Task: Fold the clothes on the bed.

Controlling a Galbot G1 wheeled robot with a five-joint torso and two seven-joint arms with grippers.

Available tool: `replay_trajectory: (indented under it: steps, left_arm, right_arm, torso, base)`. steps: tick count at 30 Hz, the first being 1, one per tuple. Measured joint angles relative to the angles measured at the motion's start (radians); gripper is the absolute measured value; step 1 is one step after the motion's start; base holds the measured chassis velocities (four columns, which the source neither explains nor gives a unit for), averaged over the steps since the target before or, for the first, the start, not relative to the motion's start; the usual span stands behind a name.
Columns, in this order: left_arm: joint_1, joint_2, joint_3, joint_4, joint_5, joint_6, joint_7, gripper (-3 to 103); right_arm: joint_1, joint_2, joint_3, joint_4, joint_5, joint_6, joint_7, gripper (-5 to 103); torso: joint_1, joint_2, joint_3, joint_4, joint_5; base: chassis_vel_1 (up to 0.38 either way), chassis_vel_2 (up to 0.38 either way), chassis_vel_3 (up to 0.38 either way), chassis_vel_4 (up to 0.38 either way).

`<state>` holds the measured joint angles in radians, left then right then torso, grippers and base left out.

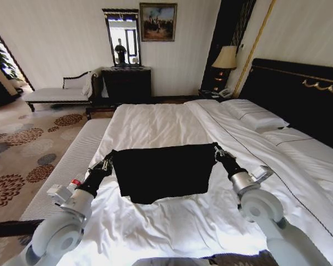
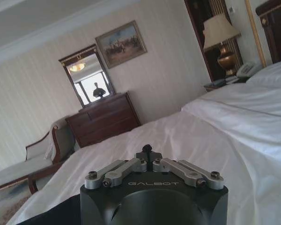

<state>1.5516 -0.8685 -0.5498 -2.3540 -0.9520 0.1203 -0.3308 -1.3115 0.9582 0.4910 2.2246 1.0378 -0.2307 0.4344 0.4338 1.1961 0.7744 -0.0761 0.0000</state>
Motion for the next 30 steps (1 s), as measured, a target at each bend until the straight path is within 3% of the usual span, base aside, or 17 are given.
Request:
replay_trajectory:
  steps: [3,6,11,14,20,23,30]
  left_arm:
    - [-0.08,-0.013,0.056,0.078,-0.033,0.02,-0.031,1]
    - [-0.305,-0.04,0.205,0.302,-0.04,0.033,-0.067,1]
    - [-0.453,-0.052,0.344,0.443,-0.004,0.024,-0.058,1]
    - [-0.628,-0.093,0.475,0.659,0.017,0.008,-0.043,1]
    - [-0.789,-0.134,0.585,0.839,0.031,-0.029,-0.001,1]
    - [-0.835,-0.155,0.611,0.903,0.047,-0.046,0.011,1]
    - [-0.864,-0.183,0.603,0.991,0.053,-0.077,0.023,1]
  right_arm:
    - [0.057,0.015,-0.05,-0.082,-0.011,-0.002,0.001,1]
    - [0.209,0.042,-0.194,-0.314,-0.029,0.024,-0.019,1]
    - [0.316,0.075,-0.292,-0.494,-0.065,0.071,-0.056,1]
    - [0.468,0.155,-0.398,-0.759,-0.112,0.149,-0.102,1]
    - [0.632,0.26,-0.463,-0.982,-0.151,0.221,-0.148,1]
    - [0.666,0.289,-0.473,-1.062,-0.182,0.248,-0.163,1]
    - [0.676,0.311,-0.453,-1.145,-0.212,0.282,-0.169,1]
  torso:
    - [0.0,0.0,0.0,0.0,-0.0002]
    - [0.001,-0.001,0.001,0.0,0.0003]
    - [0.001,-0.001,0.001,0.0,-0.0001]
    - [0.001,-0.001,0.001,-0.0003,-0.0003]
    - [0.001,-0.001,0.001,0.0009,0.0]
    - [0.001,-0.001,0.001,0.0,-0.0001]
    - [0.001,-0.001,0.0,0.0004,-0.0001]
  base:
    - [0.0,0.0,0.0,0.0]
    - [0.0,0.0,0.0,0.0]
    - [0.0,0.0,0.0,0.0]
    - [0.0,0.0,0.0,0.0]
    - [0.0,0.0,0.0,0.0]
    - [0.0,0.0,0.0,0.0]
    - [0.0,0.0,0.0,0.0]
